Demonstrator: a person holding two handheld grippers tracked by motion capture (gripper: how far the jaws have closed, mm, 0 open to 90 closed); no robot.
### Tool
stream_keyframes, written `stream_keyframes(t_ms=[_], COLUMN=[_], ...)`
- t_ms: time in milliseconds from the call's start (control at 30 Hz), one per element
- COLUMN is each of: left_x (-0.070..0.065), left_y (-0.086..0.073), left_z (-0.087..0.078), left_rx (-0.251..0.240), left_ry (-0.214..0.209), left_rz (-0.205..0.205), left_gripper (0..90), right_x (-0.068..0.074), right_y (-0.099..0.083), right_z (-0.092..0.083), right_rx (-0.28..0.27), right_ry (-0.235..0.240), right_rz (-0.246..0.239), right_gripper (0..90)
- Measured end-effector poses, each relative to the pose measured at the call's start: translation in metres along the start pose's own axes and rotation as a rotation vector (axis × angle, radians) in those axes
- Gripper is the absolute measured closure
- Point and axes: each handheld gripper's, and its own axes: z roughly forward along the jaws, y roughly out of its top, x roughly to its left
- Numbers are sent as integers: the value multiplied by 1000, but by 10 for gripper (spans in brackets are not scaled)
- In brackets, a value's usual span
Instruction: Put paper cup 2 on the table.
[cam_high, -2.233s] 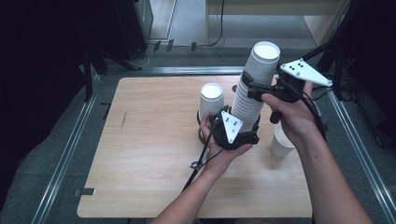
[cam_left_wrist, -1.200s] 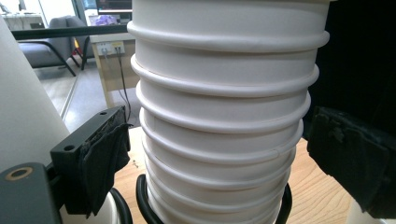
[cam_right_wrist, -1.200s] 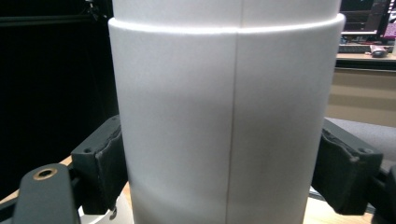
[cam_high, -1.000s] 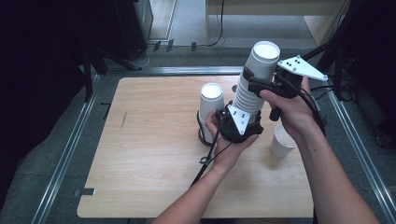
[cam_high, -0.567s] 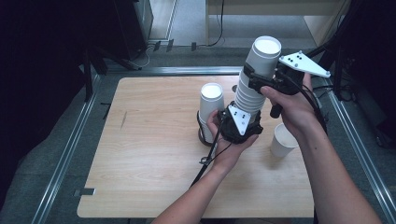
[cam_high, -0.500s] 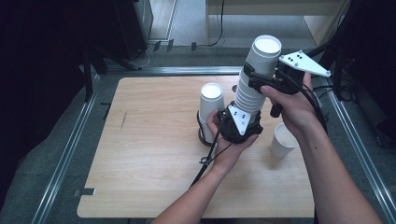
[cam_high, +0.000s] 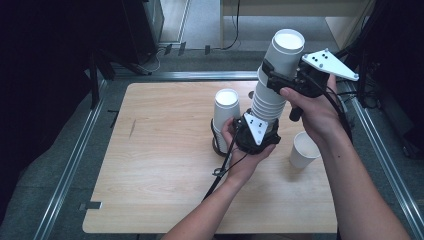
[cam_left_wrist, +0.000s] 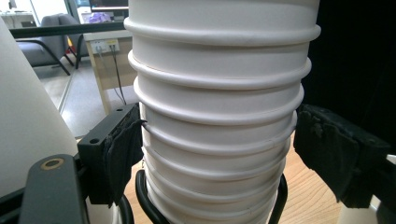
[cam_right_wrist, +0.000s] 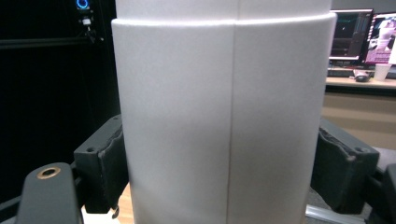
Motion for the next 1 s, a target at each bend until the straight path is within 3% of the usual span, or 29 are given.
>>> stream_keyframes(t_ms=[567,1000], left_x=[2,4], left_y=[-1,1], left_z=[-1,-6], left_rx=[21,26], left_ry=[-14,-35], left_rz=[12,21], left_gripper=[167,158], right_x=[3,4], right_y=[20,39], right_z=[-11,-36], right_rx=[-74,-142], right_ry=[-5,-17], right_rz=[-2,-31], right_gripper=[178,177])
